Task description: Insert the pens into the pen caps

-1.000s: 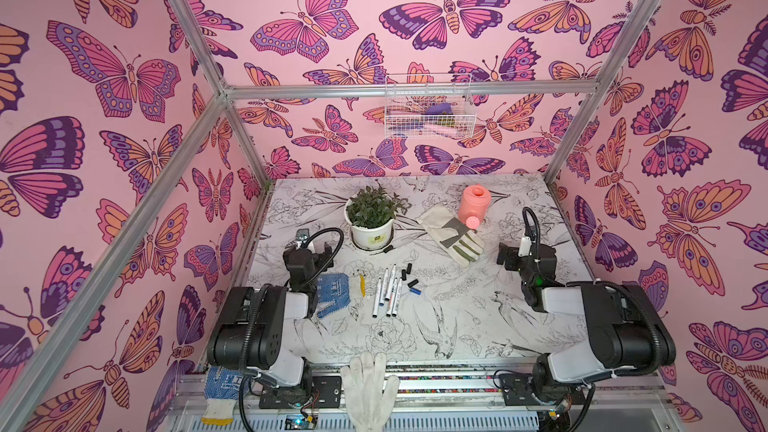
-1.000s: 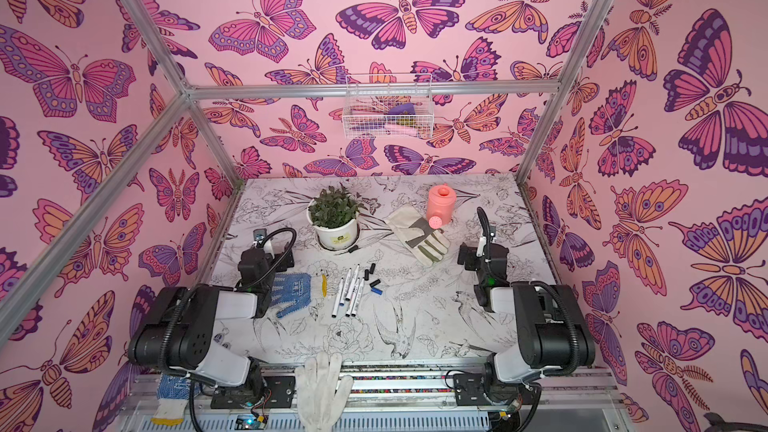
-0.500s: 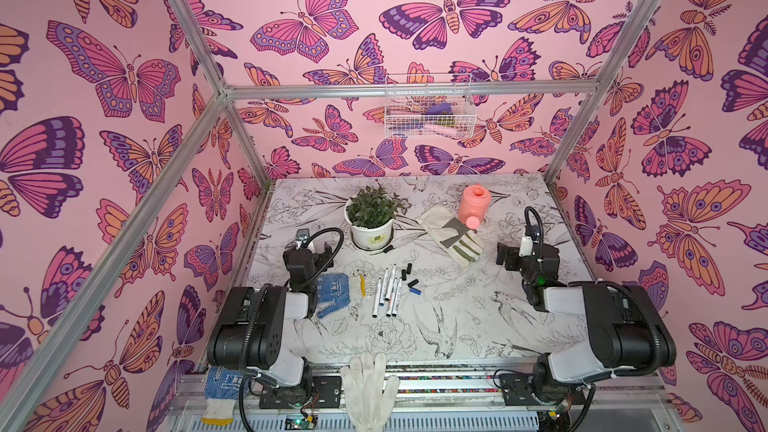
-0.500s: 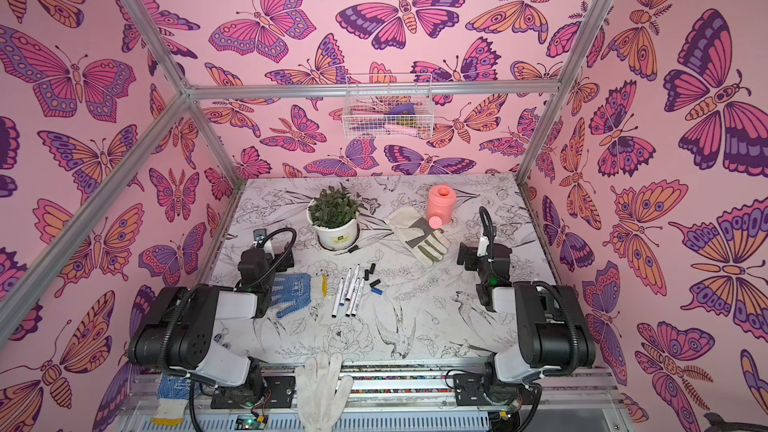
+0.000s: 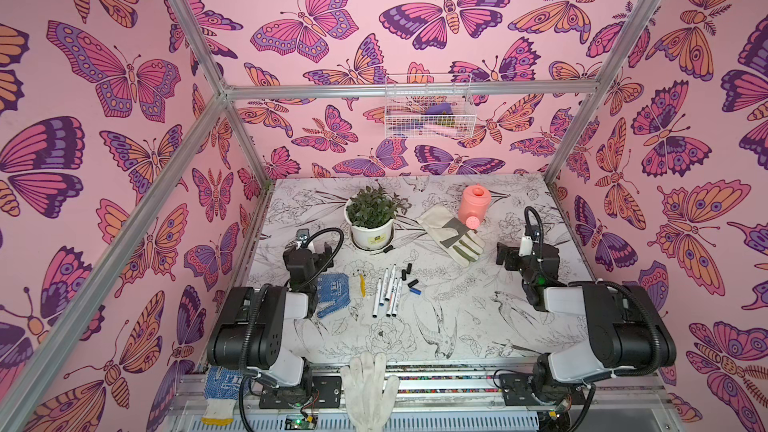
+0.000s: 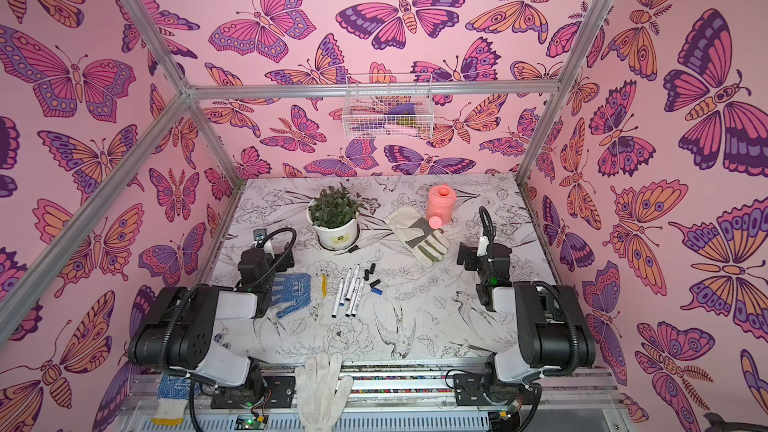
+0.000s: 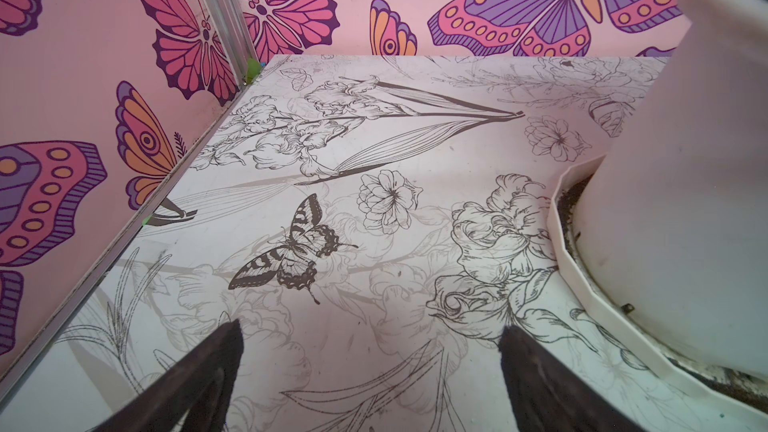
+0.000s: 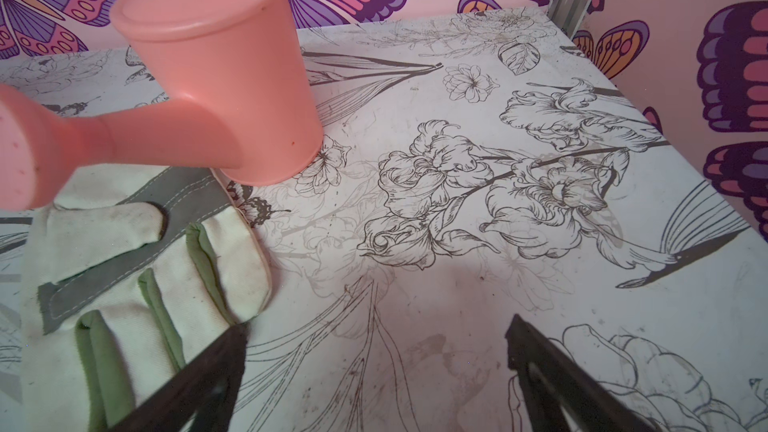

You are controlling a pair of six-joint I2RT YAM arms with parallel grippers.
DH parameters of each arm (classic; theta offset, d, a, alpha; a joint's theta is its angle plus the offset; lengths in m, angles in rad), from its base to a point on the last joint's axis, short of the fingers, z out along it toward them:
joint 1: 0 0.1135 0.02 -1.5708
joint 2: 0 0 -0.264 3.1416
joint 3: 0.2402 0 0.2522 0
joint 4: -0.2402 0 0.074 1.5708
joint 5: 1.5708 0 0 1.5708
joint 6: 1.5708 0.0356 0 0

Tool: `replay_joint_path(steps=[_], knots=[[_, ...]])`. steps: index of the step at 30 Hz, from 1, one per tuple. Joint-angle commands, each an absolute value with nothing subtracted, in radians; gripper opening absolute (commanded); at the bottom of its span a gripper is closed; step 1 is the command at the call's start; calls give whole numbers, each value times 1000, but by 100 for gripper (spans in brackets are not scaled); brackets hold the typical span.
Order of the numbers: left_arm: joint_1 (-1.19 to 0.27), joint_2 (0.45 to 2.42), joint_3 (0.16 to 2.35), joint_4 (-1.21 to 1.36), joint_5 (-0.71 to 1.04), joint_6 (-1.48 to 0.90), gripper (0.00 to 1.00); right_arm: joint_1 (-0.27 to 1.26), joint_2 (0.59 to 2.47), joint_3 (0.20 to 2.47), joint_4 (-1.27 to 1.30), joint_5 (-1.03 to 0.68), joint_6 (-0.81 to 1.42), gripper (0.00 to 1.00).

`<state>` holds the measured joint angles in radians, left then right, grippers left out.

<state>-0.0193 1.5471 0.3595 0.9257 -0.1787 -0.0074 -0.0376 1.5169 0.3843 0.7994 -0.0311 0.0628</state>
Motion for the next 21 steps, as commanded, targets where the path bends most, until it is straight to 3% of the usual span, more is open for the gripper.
replay_joint_path(steps=[1, 3, 6, 8, 14, 21], knots=[[-17, 1536, 373, 901, -157, 3, 98, -35, 1507, 408, 813, -45, 58, 100], [-36, 1482, 430, 757, -229, 3, 98, -35, 1465, 445, 731, -57, 52, 93], [-62, 1411, 592, 436, -347, -12, 99, -29, 1364, 616, 328, 11, 111, 79], [-94, 1380, 610, 430, -420, 1, 99, -20, 1339, 696, 195, 70, 209, 68], [-283, 1285, 663, 210, -637, -121, 99, 118, 1264, 767, 67, 155, 397, 68], [-526, 1164, 658, -116, -619, -429, 99, 291, 1295, 889, -51, 155, 368, 71]])
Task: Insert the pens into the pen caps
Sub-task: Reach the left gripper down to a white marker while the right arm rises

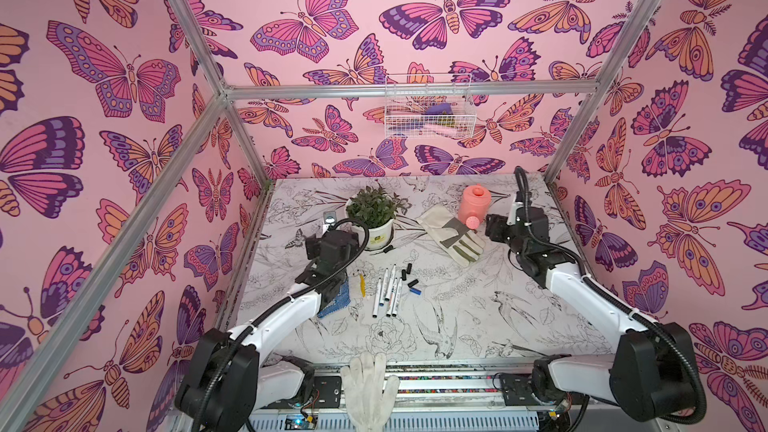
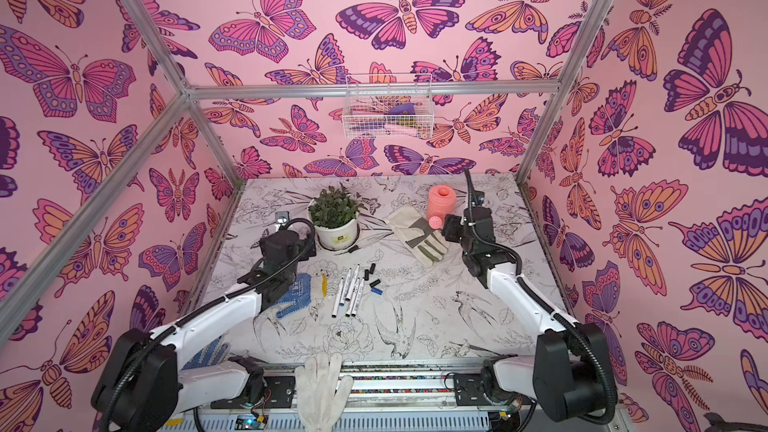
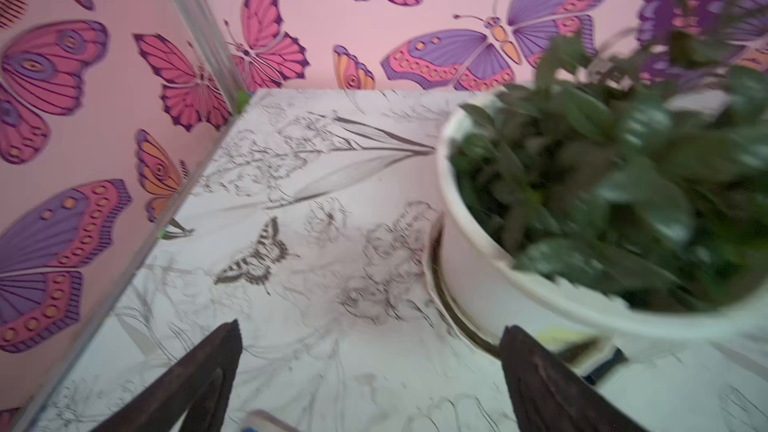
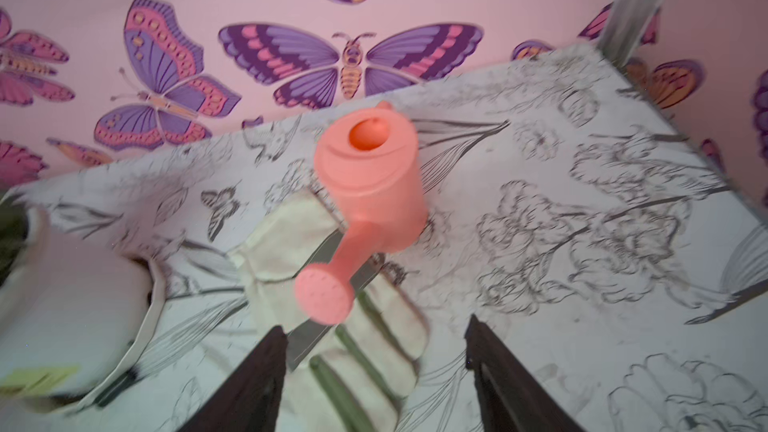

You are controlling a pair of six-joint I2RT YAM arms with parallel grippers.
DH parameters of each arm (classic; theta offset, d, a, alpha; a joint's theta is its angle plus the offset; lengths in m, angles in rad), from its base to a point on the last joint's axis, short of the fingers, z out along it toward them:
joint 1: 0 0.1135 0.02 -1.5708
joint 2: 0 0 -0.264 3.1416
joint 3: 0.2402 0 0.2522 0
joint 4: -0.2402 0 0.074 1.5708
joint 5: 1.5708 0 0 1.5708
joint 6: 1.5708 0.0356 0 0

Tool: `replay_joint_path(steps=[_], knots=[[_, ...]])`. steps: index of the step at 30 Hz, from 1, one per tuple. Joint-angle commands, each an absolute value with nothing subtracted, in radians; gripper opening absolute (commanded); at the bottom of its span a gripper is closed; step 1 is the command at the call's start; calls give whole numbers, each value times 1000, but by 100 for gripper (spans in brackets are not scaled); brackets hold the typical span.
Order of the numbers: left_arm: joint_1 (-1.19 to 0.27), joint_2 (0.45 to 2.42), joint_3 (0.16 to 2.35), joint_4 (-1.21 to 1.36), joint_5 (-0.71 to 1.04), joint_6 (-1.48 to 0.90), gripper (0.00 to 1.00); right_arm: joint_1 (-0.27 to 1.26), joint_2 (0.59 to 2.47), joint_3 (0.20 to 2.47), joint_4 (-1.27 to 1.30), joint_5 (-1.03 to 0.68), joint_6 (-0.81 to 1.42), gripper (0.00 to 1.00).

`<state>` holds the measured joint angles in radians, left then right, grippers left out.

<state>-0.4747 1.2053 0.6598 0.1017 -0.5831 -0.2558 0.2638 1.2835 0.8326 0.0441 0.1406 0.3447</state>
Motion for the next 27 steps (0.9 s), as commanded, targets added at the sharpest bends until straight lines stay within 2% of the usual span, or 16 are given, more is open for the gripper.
replay_joint_path(steps=[1, 9, 15, 22, 27], knots=[[-548, 1154, 658, -151, -612, -465, 99, 293, 1298, 897, -51, 150, 372, 71], [-687, 1161, 659, -230, -455, -538, 99, 293, 1332, 931, -45, 163, 308, 71], [-710, 1240, 686, -239, -301, -480, 99, 294, 1351, 926, -44, 157, 313, 71], [-705, 1303, 704, -295, -126, -416, 88, 293, 1368, 943, -62, 137, 313, 70], [-648, 1316, 696, -347, -19, -450, 79, 293, 1380, 959, -79, 125, 314, 70]])
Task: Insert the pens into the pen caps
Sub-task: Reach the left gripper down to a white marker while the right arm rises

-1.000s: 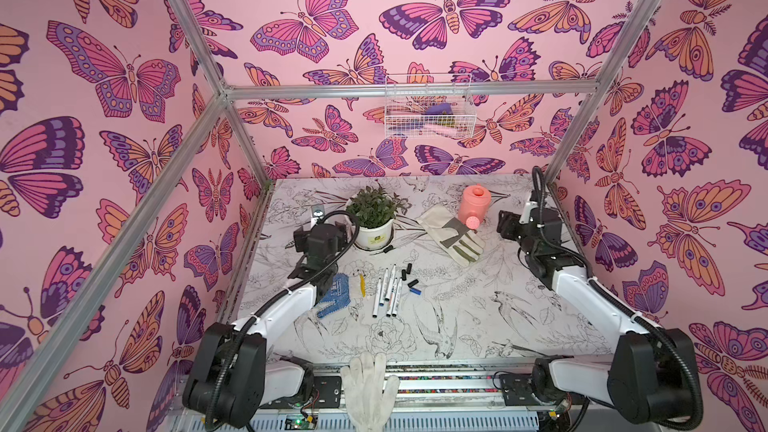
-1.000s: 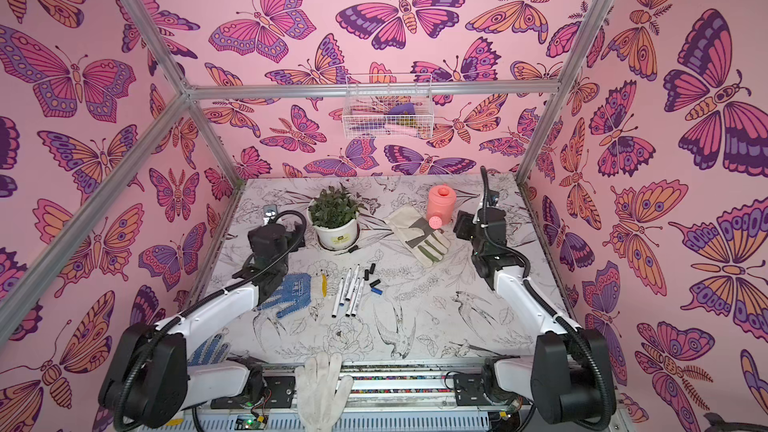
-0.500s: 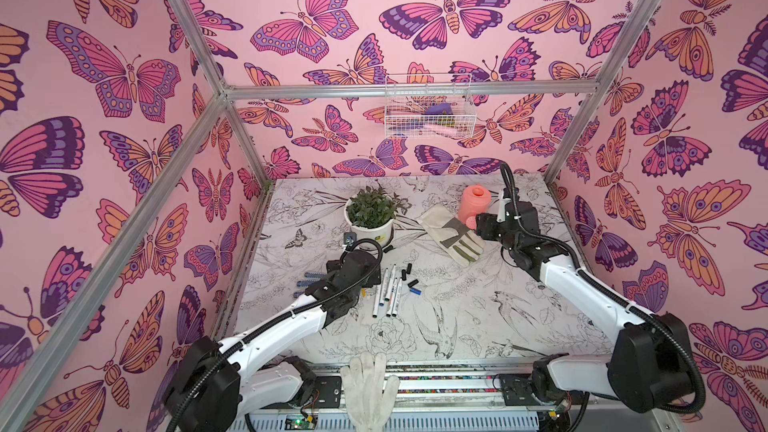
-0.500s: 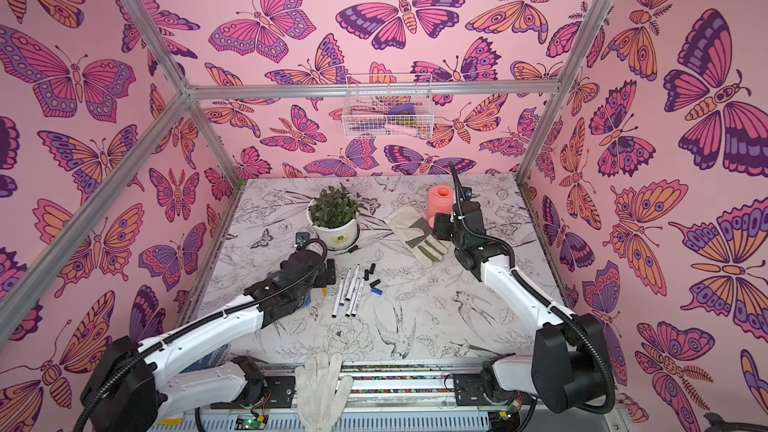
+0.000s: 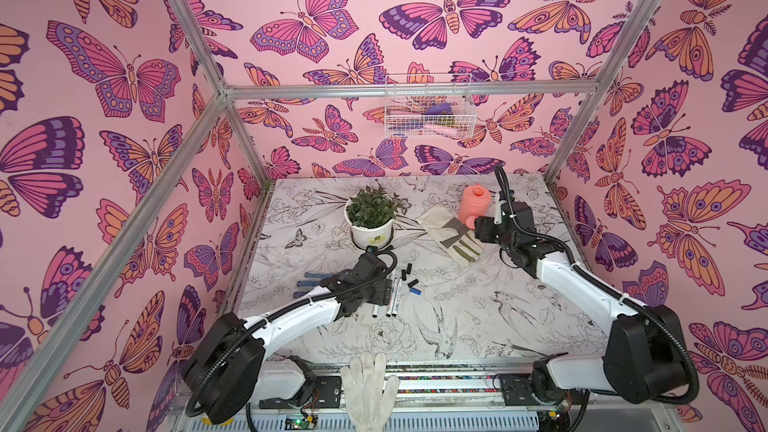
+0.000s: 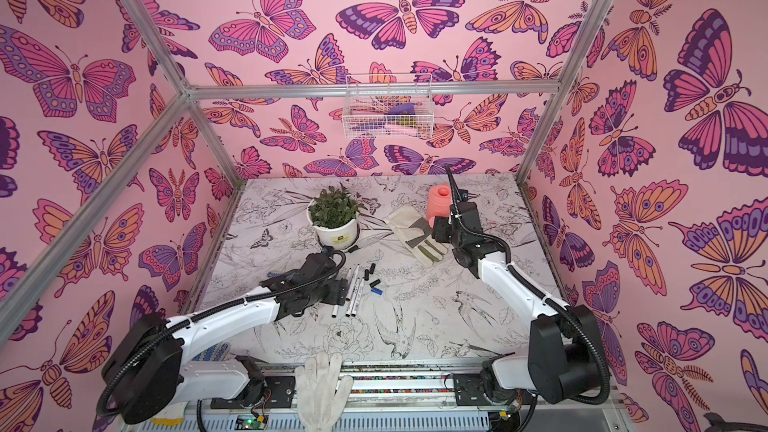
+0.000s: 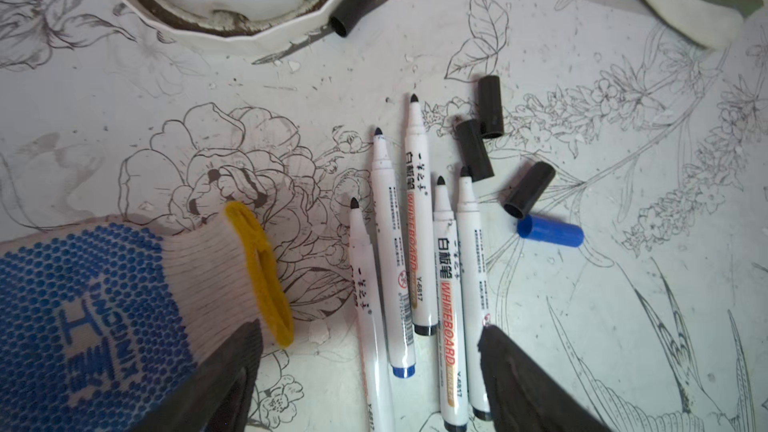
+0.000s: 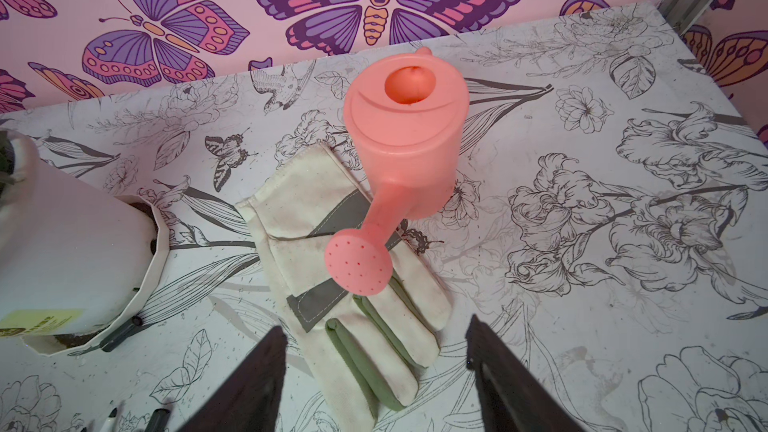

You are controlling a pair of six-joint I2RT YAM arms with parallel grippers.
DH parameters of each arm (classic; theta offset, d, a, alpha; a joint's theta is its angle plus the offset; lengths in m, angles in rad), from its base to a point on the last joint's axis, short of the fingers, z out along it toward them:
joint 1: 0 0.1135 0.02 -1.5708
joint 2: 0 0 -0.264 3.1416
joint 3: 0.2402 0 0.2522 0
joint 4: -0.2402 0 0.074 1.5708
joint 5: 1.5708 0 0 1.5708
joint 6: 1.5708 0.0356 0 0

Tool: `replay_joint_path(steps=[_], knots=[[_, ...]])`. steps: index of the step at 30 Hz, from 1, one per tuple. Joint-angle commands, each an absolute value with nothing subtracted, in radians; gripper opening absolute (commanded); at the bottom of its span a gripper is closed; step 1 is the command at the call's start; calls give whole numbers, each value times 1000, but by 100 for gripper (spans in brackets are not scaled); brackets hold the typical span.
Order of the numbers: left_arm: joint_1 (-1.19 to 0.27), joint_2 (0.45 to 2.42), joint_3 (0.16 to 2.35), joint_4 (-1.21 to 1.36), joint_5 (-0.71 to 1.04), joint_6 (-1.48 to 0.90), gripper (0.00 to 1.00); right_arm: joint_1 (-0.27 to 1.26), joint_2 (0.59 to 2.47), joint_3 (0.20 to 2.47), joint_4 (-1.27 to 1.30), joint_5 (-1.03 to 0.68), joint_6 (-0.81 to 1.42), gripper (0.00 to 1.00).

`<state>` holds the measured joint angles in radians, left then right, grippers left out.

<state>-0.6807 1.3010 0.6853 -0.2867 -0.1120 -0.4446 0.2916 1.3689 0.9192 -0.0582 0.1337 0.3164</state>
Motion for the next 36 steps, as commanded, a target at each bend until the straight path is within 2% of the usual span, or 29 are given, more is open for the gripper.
replay_joint_path(steps=[1, 8, 22, 36], knots=[[-638, 1324, 693, -352, -9, -455, 77, 294, 1382, 963, -80, 121, 314, 70], [-616, 1411, 738, -377, 17, -436, 72, 295, 1396, 979, -92, 109, 311, 69], [-615, 1463, 770, -419, -76, -442, 54, 299, 1393, 979, -96, 98, 317, 69], [-615, 1513, 778, -457, -80, -442, 48, 299, 1378, 977, -107, 102, 324, 69]])
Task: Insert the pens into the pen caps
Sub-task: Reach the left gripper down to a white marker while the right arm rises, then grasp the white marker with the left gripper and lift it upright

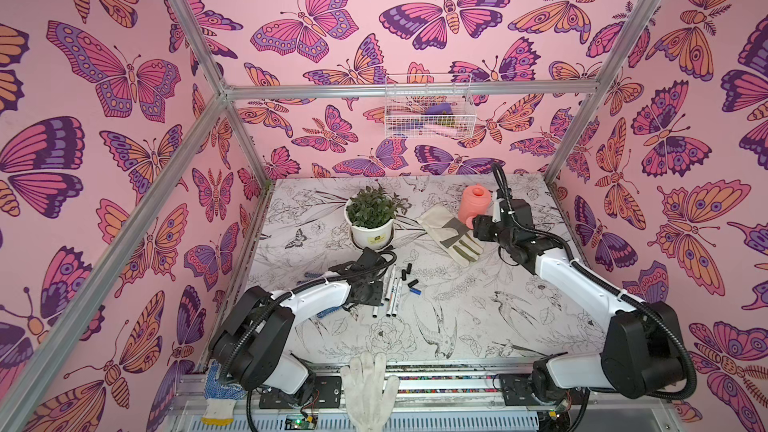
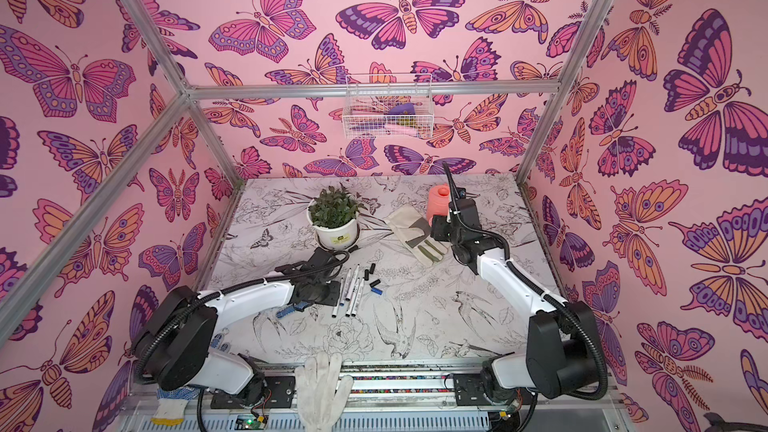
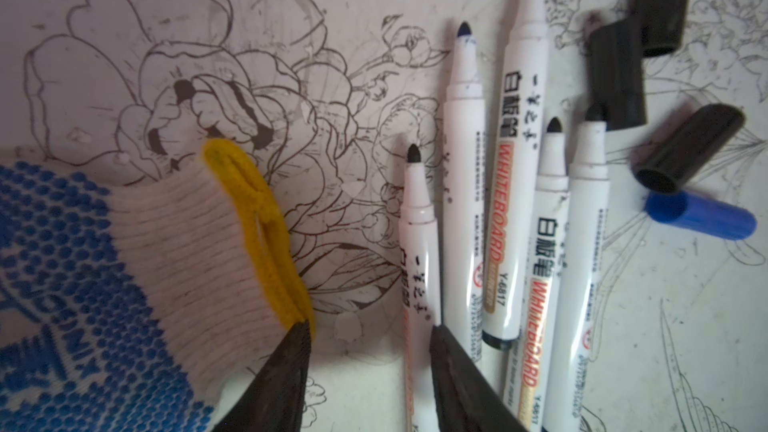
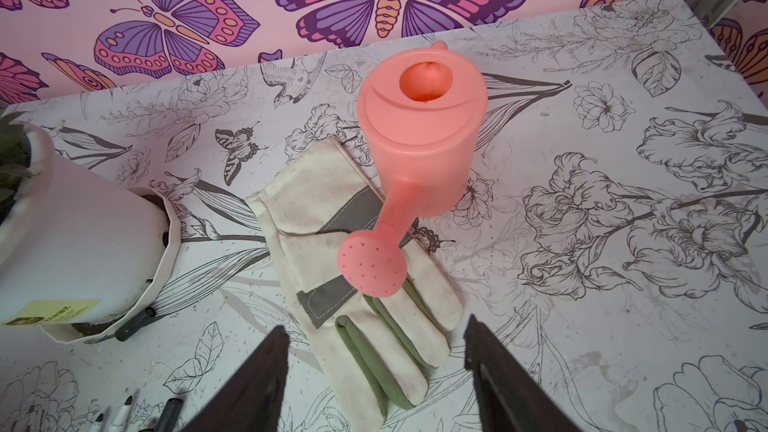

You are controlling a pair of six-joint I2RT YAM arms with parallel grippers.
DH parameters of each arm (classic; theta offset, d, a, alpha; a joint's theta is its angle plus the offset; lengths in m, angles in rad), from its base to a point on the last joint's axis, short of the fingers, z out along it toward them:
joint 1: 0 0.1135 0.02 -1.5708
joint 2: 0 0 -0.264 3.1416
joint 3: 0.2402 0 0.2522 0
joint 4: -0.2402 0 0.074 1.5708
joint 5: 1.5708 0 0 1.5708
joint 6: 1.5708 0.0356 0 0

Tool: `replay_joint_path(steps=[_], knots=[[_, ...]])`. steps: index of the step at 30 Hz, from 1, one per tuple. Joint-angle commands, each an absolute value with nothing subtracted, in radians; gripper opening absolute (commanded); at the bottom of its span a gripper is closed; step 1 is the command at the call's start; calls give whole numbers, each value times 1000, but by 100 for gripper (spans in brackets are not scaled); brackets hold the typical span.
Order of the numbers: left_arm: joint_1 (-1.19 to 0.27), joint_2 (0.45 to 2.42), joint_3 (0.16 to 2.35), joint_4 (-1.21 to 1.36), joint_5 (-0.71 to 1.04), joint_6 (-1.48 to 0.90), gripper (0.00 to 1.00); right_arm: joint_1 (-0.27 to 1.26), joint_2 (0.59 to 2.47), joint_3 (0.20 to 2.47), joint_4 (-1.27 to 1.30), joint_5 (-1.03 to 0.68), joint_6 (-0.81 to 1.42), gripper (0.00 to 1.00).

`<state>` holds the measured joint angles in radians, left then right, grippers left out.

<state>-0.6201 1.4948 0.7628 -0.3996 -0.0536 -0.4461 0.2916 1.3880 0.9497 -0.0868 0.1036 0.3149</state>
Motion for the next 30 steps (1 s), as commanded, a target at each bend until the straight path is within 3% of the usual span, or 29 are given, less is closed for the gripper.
replay_joint_path(steps=[1, 9, 30], knots=[[-619, 1515, 778, -466, -80, -441, 48, 299, 1378, 977, -107, 103, 325, 69], [-633, 1548, 821, -583, -149, -452, 41, 299, 1385, 980, -104, 93, 341, 69], [-698, 1654, 904, -624, -177, -444, 35, 301, 1390, 989, -124, 116, 348, 68]])
